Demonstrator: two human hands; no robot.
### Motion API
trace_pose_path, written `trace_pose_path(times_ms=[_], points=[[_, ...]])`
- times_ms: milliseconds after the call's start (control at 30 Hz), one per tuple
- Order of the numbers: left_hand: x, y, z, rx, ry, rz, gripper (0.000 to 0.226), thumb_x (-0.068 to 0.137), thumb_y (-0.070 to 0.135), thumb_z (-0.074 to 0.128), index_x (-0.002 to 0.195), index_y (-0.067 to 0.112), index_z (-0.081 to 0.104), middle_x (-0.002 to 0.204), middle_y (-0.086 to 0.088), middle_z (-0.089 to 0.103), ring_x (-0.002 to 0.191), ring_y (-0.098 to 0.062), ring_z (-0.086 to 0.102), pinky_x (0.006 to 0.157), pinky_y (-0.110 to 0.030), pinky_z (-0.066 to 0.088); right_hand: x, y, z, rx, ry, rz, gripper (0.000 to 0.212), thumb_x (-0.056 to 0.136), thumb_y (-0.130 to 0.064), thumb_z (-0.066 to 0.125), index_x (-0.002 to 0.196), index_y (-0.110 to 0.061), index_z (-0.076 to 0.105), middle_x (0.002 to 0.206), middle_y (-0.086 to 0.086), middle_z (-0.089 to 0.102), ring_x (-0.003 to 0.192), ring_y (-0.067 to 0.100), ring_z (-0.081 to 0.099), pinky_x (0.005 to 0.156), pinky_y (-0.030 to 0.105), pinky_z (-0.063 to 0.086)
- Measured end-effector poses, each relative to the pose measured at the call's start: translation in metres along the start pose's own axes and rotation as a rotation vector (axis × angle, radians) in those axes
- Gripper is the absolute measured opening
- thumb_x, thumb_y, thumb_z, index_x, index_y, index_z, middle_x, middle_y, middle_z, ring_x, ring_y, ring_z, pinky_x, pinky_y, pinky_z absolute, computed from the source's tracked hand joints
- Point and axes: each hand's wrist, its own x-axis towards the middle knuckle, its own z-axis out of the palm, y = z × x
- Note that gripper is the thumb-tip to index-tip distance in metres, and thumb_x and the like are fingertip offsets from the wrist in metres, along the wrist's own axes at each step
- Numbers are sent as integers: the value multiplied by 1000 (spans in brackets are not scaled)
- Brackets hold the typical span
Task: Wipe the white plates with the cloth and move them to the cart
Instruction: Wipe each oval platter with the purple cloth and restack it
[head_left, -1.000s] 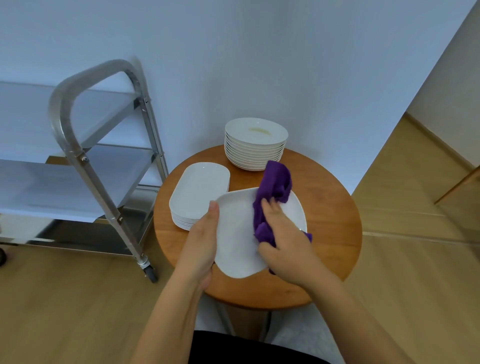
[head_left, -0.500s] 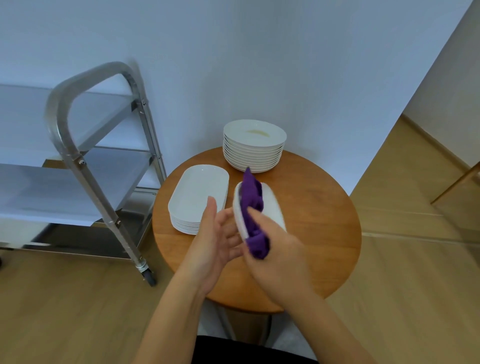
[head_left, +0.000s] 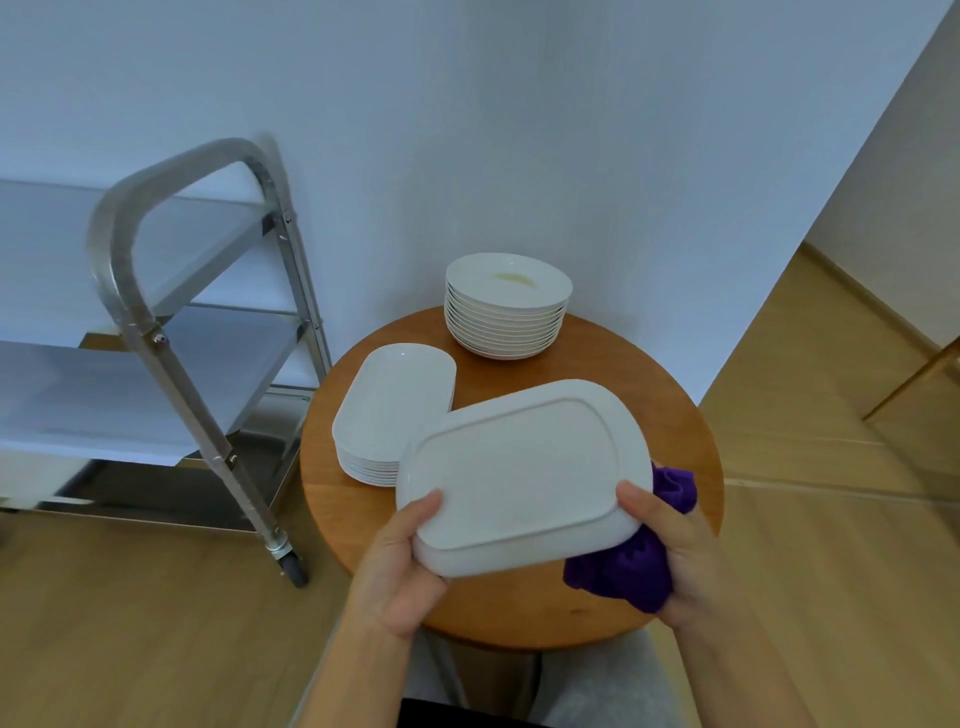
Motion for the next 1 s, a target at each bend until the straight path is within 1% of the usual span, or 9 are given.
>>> trace_pose_path(times_ms=[67, 167, 233, 367, 467, 533, 667, 867, 1000], points=[[1, 4, 1, 5, -37, 27, 88, 31, -1, 93, 113, 4, 61, 111, -22, 67, 94, -36, 68, 68, -54, 57, 5, -4, -2, -150, 160, 19, 71, 39, -34, 95, 103, -18, 70, 96, 10, 73, 81, 24, 71, 58, 31, 56], [0, 14, 7, 175, -5, 162, 54, 66, 0, 69, 118, 11, 59, 113, -16, 68, 100, -33, 67, 74, -48, 58, 16, -12, -7, -406, 452, -20, 54, 66, -21, 81, 115, -11, 61, 87, 9, 70, 76, 24, 65, 56, 30, 50], [0, 20, 12, 360, 36, 250, 47, 68, -1, 62, 113, 13, 60, 106, -11, 71, 96, -28, 69, 69, -39, 60, 21, -23, -2, -468, 508, -117, 48, 77, -12, 74, 121, -13, 56, 94, 9, 66, 83, 26, 63, 58, 29, 47], [-1, 18, 32, 729, 47, 252, 34, 71, -7, 63, 97, 14, 65, 89, -6, 74, 84, -22, 70, 69, -34, 56, 22, -36, 44, -695, 55, -198, 76, 72, -11, 67, 138, -33, 37, 108, -11, 61, 91, -1, 61, 78, 23, 48], [-5, 19, 46, 868, -102, 189, 27, 66, 0, 67, 87, 16, 73, 90, -13, 73, 83, -28, 70, 65, -32, 57, 29, -38, 72, -1029, -340, -45, 109, 70, -23, 74, 148, -44, -1, 143, -10, 37, 120, 8, 49, 98, 35, 47], [-8, 27, 49, 946, -147, 151, 29, 67, -7, 64, 79, 17, 75, 86, -12, 73, 80, -26, 70, 63, -30, 57, 36, -45, 75, -1282, -503, -53, 111, 67, -31, 81, 146, -46, 4, 150, -14, 21, 132, 14, 35, 101, 39, 45], [-9, 40, 47, 1084, -140, 92, 33, 66, -11, 65, 81, 18, 74, 88, -10, 71, 88, -29, 67, 70, -34, 56, 50, -51, 74, -1300, -593, -46, 75, 60, -32, 86, 119, -43, 42, 115, -17, 50, 104, 9, 54, 76, 24, 57], [-13, 37, 47, 1093, -213, 112, 35, 55, 8, 74, 81, 31, 75, 86, 1, 72, 86, -18, 68, 69, -28, 55, 59, -58, 62, -1029, -614, 55, 58, 59, -17, 86, 104, -39, 56, 100, -14, 63, 98, 11, 63, 69, 25, 57], [-17, 47, 51, 924, -248, 220, 52, 43, 18, 77, 95, 23, 72, 101, -9, 69, 98, -25, 66, 76, -36, 57, 59, -71, 45, -937, -560, 64, 60, 57, -16, 84, 107, -31, 56, 106, -3, 64, 100, 20, 64, 73, 32, 58]])
